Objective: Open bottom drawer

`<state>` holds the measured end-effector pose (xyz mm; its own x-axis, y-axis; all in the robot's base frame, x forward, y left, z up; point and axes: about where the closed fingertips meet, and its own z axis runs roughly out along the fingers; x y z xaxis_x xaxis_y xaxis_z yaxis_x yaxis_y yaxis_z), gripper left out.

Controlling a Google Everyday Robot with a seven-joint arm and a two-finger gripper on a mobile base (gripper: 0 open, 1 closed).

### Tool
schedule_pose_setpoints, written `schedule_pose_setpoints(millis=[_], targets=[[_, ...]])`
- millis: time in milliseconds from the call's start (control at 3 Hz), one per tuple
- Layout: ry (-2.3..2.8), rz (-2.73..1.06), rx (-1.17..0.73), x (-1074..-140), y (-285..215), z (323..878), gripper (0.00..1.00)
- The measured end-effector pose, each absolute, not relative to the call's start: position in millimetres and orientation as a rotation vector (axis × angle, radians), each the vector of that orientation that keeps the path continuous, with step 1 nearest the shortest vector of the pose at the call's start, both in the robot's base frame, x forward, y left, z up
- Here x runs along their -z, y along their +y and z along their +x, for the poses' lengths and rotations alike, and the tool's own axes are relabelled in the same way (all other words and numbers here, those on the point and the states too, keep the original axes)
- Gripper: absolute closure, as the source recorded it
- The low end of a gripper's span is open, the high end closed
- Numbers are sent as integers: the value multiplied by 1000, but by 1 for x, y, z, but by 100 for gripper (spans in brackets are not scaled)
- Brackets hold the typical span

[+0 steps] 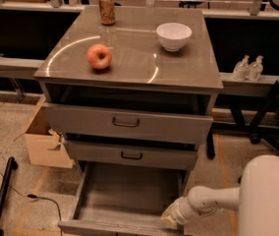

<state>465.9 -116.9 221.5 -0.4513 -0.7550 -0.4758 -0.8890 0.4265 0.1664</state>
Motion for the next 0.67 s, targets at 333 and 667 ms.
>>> schedule_pose_setpoints(millis=[333,667], targets=[[2354,-1200,-417,-275,-171,452,100],[2298,-1044,-231,-342,-219,437,100]])
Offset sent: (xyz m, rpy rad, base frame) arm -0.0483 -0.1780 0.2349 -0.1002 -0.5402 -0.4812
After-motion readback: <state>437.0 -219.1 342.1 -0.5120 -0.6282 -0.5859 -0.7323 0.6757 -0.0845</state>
